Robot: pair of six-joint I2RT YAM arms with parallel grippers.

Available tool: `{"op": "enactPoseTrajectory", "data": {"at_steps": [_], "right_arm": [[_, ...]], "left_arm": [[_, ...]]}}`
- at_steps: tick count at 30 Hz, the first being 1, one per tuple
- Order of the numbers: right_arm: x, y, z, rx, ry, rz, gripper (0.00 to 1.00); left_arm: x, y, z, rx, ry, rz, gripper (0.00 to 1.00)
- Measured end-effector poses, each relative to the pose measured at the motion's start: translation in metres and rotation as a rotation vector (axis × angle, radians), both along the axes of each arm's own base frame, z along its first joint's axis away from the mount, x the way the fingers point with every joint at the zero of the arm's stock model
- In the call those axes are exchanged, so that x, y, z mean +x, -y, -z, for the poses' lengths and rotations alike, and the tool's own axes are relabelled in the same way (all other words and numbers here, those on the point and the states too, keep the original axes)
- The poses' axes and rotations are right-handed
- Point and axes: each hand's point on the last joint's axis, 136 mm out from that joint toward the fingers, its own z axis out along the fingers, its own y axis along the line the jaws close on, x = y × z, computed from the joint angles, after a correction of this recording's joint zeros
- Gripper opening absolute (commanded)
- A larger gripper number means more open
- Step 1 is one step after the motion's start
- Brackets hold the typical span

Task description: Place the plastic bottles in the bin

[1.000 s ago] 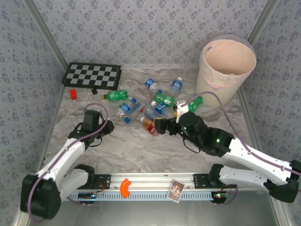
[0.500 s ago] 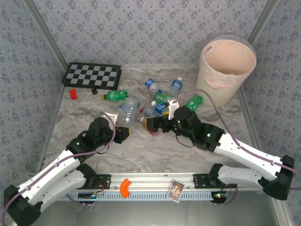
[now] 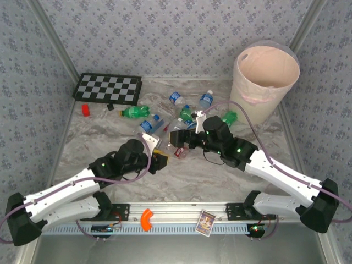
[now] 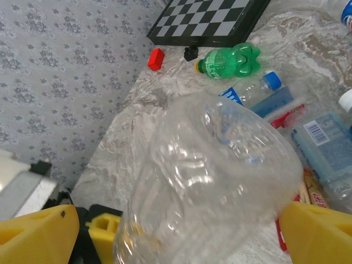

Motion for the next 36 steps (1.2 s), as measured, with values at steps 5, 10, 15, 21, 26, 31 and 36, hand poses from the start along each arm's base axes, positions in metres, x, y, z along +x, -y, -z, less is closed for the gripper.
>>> {"op": "enactPoseTrajectory", "data": {"at_steps": [5, 10, 15, 21, 26, 31, 36], "right_arm": [[0.005, -0.002, 0.007, 0.015, -0.05, 0.01, 0.91], [0.009, -0.001, 0.007, 0.041, -0.074, 0.025, 0.85], [0.009, -0.006, 0.004, 0.07, -0.088, 0.012, 0.66], [0.009, -0.008, 0.003, 0.086, -0.096, 0.008, 0.66], [0.01, -0.005, 0.002, 0.08, -0.091, 0.012, 0.65], [0.017, 0.015, -0.002, 0.042, -0.089, 0.066, 0.65], [0.049, 0.061, -0.054, 0.003, 0.013, 0.21, 0.63]], "left_arm": [[-0.002, 0.002, -0.003, -0.002, 0.011, 0.014, 0.29], [-0.005, 0.004, -0.007, -0.008, 0.023, 0.029, 0.29], [-0.007, 0.006, -0.011, -0.011, 0.03, 0.04, 0.29], [-0.005, 0.005, -0.011, -0.006, 0.037, 0.028, 0.34], [-0.004, 0.004, -0.012, -0.002, 0.049, 0.022, 0.74], [0.001, -0.005, -0.023, -0.023, 0.076, -0.028, 1.0], [0.003, -0.018, -0.043, -0.07, 0.13, -0.075, 1.0]]}}
